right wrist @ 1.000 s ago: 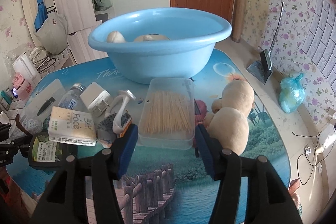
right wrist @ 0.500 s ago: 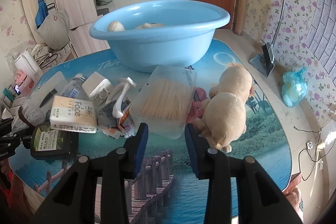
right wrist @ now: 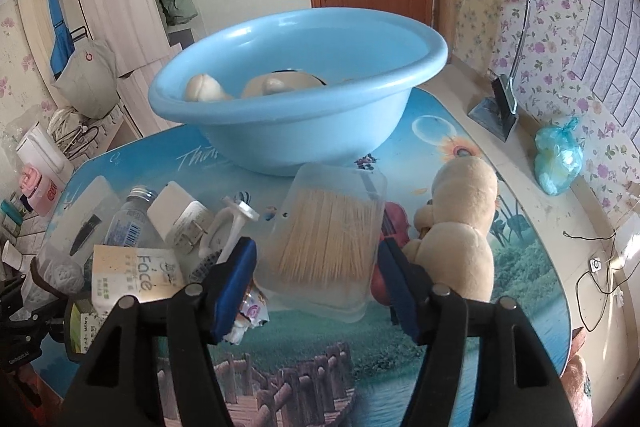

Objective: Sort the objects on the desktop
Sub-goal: 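Grasp the banded swab box with left gripper while right grasps toothpick box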

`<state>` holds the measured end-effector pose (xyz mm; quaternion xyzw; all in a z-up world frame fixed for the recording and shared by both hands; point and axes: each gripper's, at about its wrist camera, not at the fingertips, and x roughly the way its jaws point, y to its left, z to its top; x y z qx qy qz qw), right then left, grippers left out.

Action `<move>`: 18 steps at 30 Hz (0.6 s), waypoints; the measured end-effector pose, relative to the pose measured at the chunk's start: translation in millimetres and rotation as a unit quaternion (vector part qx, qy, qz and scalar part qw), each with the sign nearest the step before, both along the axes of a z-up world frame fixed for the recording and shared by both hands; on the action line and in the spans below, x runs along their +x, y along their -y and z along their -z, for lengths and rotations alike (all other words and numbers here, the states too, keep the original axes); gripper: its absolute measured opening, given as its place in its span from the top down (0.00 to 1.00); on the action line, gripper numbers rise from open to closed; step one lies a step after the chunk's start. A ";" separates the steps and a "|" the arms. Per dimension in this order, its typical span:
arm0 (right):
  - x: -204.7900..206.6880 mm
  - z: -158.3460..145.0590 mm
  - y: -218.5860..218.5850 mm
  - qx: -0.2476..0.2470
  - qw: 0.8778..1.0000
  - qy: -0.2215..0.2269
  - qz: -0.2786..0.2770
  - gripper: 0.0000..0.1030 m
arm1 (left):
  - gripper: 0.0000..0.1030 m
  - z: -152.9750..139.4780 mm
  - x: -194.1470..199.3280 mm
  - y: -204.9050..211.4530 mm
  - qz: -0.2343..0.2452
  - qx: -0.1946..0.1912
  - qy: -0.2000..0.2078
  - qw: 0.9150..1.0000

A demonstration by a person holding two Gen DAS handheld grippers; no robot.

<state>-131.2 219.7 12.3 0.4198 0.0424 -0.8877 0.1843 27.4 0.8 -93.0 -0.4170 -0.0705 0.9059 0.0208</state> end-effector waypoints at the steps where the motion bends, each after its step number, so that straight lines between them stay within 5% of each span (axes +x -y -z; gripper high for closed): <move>1: -0.4 0.9 3.0 0.009 1.000 -0.005 0.000 0.37 | 0.70 -0.6 0.2 0.5 0.000 0.001 -0.002 1.000; 18: 34.2 -3.6 -13.6 0.028 0.998 0.001 -0.060 0.42 | 0.70 -3.6 0.0 0.8 -0.003 -0.004 -0.003 1.000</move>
